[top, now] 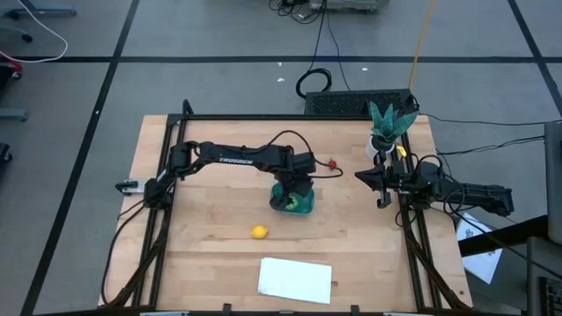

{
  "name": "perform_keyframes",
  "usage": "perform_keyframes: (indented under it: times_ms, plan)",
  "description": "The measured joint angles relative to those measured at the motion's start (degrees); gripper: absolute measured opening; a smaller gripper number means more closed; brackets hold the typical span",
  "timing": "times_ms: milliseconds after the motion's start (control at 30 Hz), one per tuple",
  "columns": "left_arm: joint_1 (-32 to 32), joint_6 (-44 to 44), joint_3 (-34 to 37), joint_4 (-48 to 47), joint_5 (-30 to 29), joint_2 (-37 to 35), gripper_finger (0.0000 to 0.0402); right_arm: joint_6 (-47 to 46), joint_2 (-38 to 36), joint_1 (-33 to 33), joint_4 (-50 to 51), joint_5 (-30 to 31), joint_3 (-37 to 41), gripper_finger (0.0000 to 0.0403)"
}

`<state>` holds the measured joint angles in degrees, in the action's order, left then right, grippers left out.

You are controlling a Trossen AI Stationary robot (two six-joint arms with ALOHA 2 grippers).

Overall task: Pick and placing Produce into tupperware
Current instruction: Put the red strawberry into the blue bin

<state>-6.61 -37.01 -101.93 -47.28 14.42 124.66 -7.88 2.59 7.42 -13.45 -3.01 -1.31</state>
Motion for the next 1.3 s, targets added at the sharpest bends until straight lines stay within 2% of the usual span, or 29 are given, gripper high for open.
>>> perform_keyframes:
  times_ms: [200, 300, 400, 733, 1000, 1300]
  plan:
    - [0.0, 0.0, 0.0, 0.4, -3.7, 0.0, 0.0302, 0.0, 0.0, 0.0, 0.0, 0.0, 0.0, 0.0000]
    - [0.0, 0.7, 0.0, 0.3, -4.2, 0.0, 0.0286, 0.0, 0.0, 0.0, 0.0, 0.0, 0.0, 0.0000]
    - [0.0, 1.6, 0.0, 0.3, -4.2, 0.0, 0.0249, 0.0, 0.0, 0.0, 0.0, 0.0, 0.0, 0.0000]
    - [0.0, 2.0, 0.0, 0.3, -4.2, 0.0, 0.0090, 0.0, 0.0, 0.0, 0.0, 0.0, 0.0, 0.0000]
    - [0.0, 2.0, 0.0, 0.3, -4.2, 0.0, 0.0009, 0.0, 0.0, 0.0, 0.0, 0.0, 0.0, 0.0000]
    - [0.0, 1.3, 0.0, 0.3, -4.4, 0.0, 0.0008, 0.0, 0.0, 0.0, 0.0, 0.0, 0.0, 0.0000]
